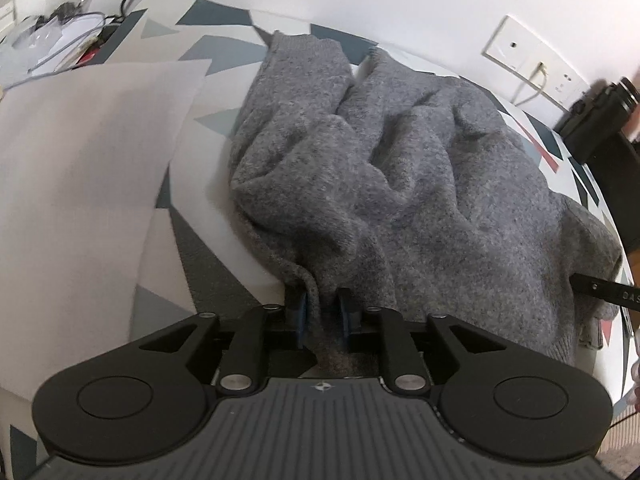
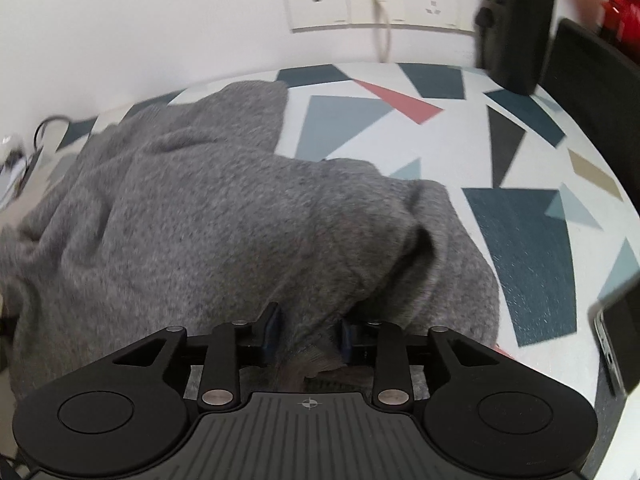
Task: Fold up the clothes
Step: 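Lift the grey sweater high with both grippers and shake it out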
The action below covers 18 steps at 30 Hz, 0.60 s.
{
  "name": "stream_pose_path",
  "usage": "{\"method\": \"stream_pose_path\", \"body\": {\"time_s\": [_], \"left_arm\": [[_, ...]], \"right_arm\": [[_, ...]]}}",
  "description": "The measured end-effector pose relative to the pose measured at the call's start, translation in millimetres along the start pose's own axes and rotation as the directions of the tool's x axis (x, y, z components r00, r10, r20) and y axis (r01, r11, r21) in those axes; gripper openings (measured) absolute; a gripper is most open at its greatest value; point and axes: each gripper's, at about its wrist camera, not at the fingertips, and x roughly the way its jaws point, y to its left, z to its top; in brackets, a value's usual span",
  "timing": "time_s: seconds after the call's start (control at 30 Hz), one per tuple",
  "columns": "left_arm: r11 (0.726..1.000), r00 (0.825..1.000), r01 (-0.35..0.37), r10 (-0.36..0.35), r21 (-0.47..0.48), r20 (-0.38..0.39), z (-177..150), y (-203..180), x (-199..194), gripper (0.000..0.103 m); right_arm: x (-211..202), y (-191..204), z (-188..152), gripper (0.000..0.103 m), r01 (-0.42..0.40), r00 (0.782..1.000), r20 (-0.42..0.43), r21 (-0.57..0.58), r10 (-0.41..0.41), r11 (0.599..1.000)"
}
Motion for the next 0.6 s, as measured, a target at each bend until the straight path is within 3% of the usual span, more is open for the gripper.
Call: {"method": "stream_pose_path", "body": {"time_s": [0.03,0.1,0.17,0.23,0.27,0.3,0.33,0.37,0.43,0.6], "left_arm": [[1.000,1.000,0.018,-0.018,0.010,0.000,-0.7,-1.8,0.5,0.039],[0.998,0.999,0.048,-0.048,0.034,-0.003,-1.7,-6.6,2.0,0.063],[0.996,0.998,0.055,-0.054,0.066,-0.011,-2.9,-13.6,4.4,0.071],[0.995,0.999,0.044,-0.043,0.094,-0.013,-4.5,-18.9,6.0,0.071],[0.994,0.999,0.042,-0.041,0.100,-0.012,-4.8,-19.9,6.3,0.068],[0.995,0.998,0.057,-0.056,0.086,-0.019,-4.2,-17.7,6.9,0.037],[0.995,0.997,0.080,-0.078,0.064,-0.029,-3.3,-14.3,7.6,0.015],[0.995,0.995,0.096,-0.095,0.029,-0.032,-2.7,-10.3,7.8,0.004],[0.992,0.992,0.123,-0.123,-0.019,-0.012,-1.3,-4.7,4.8,0.004],[0.982,0.971,0.186,-0.188,0.025,0.145,13.0,-8.2,-25.5,0.003]], "right_arm": [[0.7,1.9,-0.2,0.033,-0.004,1.000,-0.003,-0.011,0.004,1.000],[1.7,3.8,-0.8,0.037,-0.018,1.000,-0.007,-0.020,0.018,1.000],[3.1,4.1,-1.6,0.038,-0.026,1.000,-0.010,-0.026,0.026,0.999],[4.3,3.6,-2.4,0.038,-0.027,1.000,-0.010,-0.035,0.027,0.999],[4.1,2.8,-2.8,0.038,-0.030,1.000,-0.007,-0.034,0.029,0.999],[4.0,1.3,-3.1,0.036,-0.033,0.999,-0.004,-0.030,0.033,0.999],[3.7,-0.6,-3.3,0.029,-0.031,1.000,-0.001,-0.025,0.031,0.999],[3.2,-2.5,-3.4,0.024,-0.024,1.000,0.003,-0.019,0.024,1.000],[0.9,-7.3,-2.4,0.013,-0.038,0.999,0.007,-0.003,0.038,0.999],[-24.9,-14.6,11.5,0.009,-0.132,0.985,0.118,0.050,0.125,0.990]]}}
